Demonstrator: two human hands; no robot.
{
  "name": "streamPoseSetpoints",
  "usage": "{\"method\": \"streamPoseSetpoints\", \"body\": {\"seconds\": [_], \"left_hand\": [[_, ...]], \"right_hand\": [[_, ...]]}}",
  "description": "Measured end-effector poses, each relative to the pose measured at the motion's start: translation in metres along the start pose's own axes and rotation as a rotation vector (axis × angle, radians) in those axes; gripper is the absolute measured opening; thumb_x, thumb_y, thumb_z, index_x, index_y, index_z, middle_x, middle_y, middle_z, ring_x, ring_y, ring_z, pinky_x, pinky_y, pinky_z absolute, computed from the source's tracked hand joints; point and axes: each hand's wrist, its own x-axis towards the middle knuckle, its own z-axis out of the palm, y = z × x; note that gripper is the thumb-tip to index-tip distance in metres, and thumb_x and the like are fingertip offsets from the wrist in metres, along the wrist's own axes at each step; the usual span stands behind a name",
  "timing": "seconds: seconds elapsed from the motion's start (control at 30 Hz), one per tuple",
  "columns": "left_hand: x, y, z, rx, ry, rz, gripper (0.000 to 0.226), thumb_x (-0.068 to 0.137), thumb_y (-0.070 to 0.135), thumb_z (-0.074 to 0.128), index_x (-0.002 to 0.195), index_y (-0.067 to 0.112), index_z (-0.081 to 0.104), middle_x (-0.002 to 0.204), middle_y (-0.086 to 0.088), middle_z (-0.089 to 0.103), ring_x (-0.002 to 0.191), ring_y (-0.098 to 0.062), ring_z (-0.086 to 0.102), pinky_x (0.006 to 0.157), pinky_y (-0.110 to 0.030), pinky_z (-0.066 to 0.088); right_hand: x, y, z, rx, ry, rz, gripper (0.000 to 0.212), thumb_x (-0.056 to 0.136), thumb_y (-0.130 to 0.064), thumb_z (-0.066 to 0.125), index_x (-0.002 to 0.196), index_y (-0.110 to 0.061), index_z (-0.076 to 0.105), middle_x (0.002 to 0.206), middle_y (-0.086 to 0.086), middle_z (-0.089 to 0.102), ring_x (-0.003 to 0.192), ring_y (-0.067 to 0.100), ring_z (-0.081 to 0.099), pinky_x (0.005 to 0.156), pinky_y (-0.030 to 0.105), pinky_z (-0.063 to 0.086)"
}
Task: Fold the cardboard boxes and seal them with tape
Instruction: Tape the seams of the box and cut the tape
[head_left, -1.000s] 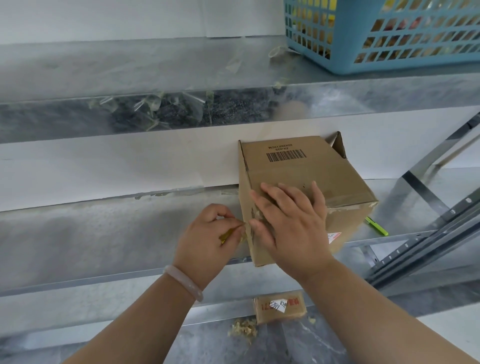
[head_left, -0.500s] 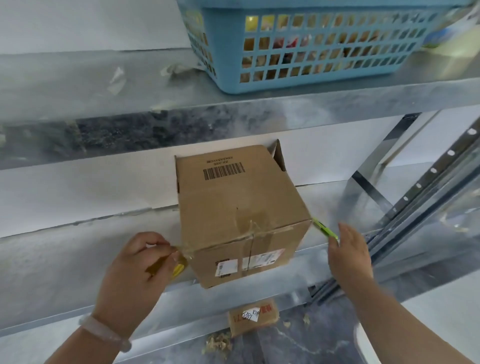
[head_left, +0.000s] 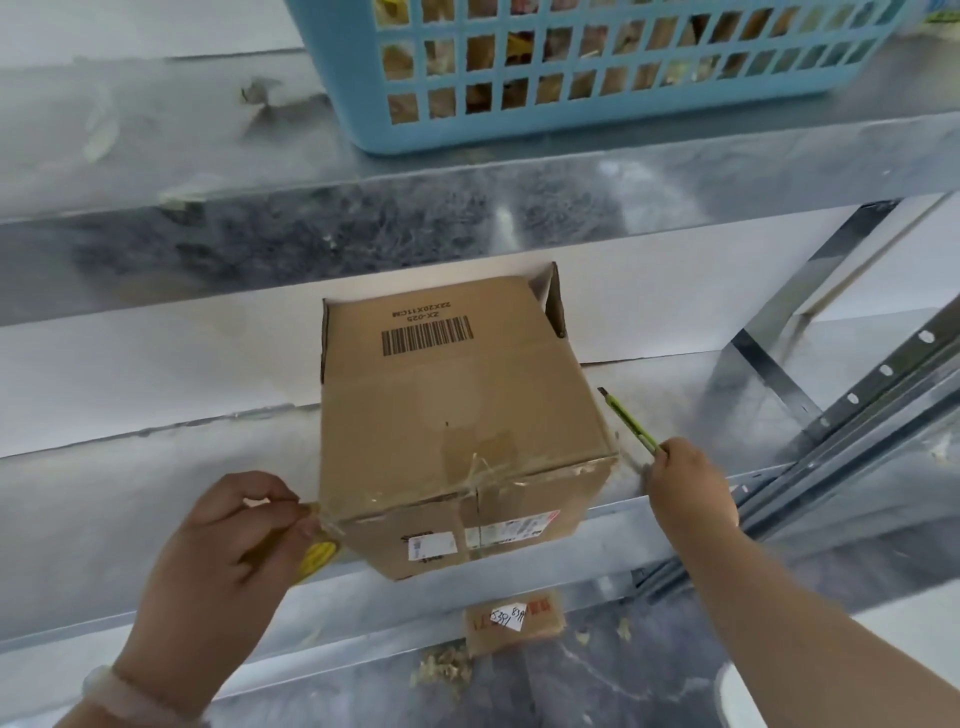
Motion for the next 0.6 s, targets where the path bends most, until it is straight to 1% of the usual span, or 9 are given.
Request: {"method": "streamPoseSetpoints", "body": {"seconds": [0.1,0.2,0.27,0.3,0.37,0.4,0.47,0.5,0.6], "left_hand": [[-0.001,-0.001,-0.002,-0.067,-0.007,0.011,0.024,0.078,0.047,0.048,0.074,0.035,0.069,0.099,0.021,0.053,0.083,0.006,0.055,0.064,-0.004,0.036],[-0.002,-0.002,-0.003,-0.114,-0.014,0.008,0.012,0.079,0.047,0.051,0.074,0.045,0.062,0.099,0.02,0.053,0.086,0.005,0.055,0.066,-0.003,0.036],[-0.001,-0.004,-0.004,-0.113,-0.042,0.002,0.009,0.08,0.042,0.056,0.074,0.049,0.058,0.098,0.022,0.052,0.088,0.006,0.055,0.067,-0.003,0.036],[-0.001,-0.007,-0.004,-0.101,-0.053,0.017,0.012,0.081,0.038,0.058,0.075,0.048,0.059,0.098,0.023,0.051,0.089,0.007,0.054,0.069,-0.005,0.036],[-0.001,-0.011,-0.004,-0.097,-0.074,0.03,0.012,0.086,0.03,0.063,0.078,0.039,0.065,0.099,0.023,0.051,0.092,0.008,0.052,0.072,-0.01,0.038],[-0.001,-0.012,-0.005,-0.109,-0.084,0.026,0.01,0.086,0.027,0.065,0.081,0.034,0.069,0.1,0.023,0.05,0.094,0.008,0.051,0.074,-0.009,0.037],[0.0,-0.014,-0.008,-0.151,-0.117,0.021,0.008,0.086,0.031,0.064,0.086,0.031,0.071,0.102,0.022,0.05,0.096,0.008,0.05,0.076,-0.003,0.036],[0.0,-0.015,-0.009,-0.172,-0.132,0.024,0.011,0.085,0.033,0.062,0.088,0.03,0.071,0.102,0.021,0.05,0.097,0.006,0.051,0.077,-0.001,0.035],[0.002,-0.016,-0.013,-0.182,-0.176,0.011,0.01,0.086,0.027,0.066,0.093,0.034,0.067,0.102,0.019,0.05,0.096,0.001,0.051,0.075,-0.004,0.035]], "right_hand": [[-0.036,-0.005,-0.012,0.336,0.013,0.064,0.02,0.1,-0.017,0.032,0.093,-0.011,0.05,0.077,0.01,0.056,0.064,0.025,0.052,0.053,0.034,0.04],[-0.088,-0.012,-0.03,0.682,0.022,0.075,0.017,0.101,-0.024,0.038,0.091,-0.019,0.051,0.076,0.011,0.056,0.061,0.024,0.048,0.056,0.037,0.04],[-0.125,-0.021,-0.049,0.861,0.047,0.065,0.018,0.103,-0.029,0.042,0.09,-0.021,0.051,0.069,0.008,0.053,0.055,0.021,0.046,0.052,0.035,0.039],[-0.144,-0.026,-0.059,0.887,0.064,0.045,0.017,0.103,-0.028,0.042,0.091,-0.021,0.052,0.064,0.006,0.053,0.052,0.018,0.047,0.049,0.032,0.04],[-0.177,-0.034,-0.075,0.83,0.109,-0.063,0.013,0.103,-0.026,0.042,0.097,-0.025,0.053,0.058,0.002,0.058,0.046,0.014,0.05,0.046,0.025,0.041],[-0.193,-0.04,-0.081,0.813,0.125,-0.136,0.012,0.102,-0.028,0.042,0.1,-0.03,0.053,0.061,0.001,0.062,0.045,0.014,0.052,0.046,0.024,0.043],[-0.222,-0.057,-0.088,0.81,0.097,-0.258,0.015,0.096,-0.035,0.041,0.102,-0.043,0.052,0.07,-0.002,0.068,0.046,0.017,0.056,0.048,0.025,0.047],[-0.233,-0.065,-0.09,0.792,0.06,-0.316,0.019,0.093,-0.035,0.042,0.101,-0.05,0.051,0.076,-0.004,0.07,0.046,0.018,0.057,0.048,0.025,0.048],[-0.255,-0.085,-0.084,0.675,-0.05,-0.48,0.044,0.096,-0.017,0.047,0.098,-0.061,0.041,0.09,-0.014,0.069,0.044,0.015,0.058,0.047,0.021,0.048]]}}
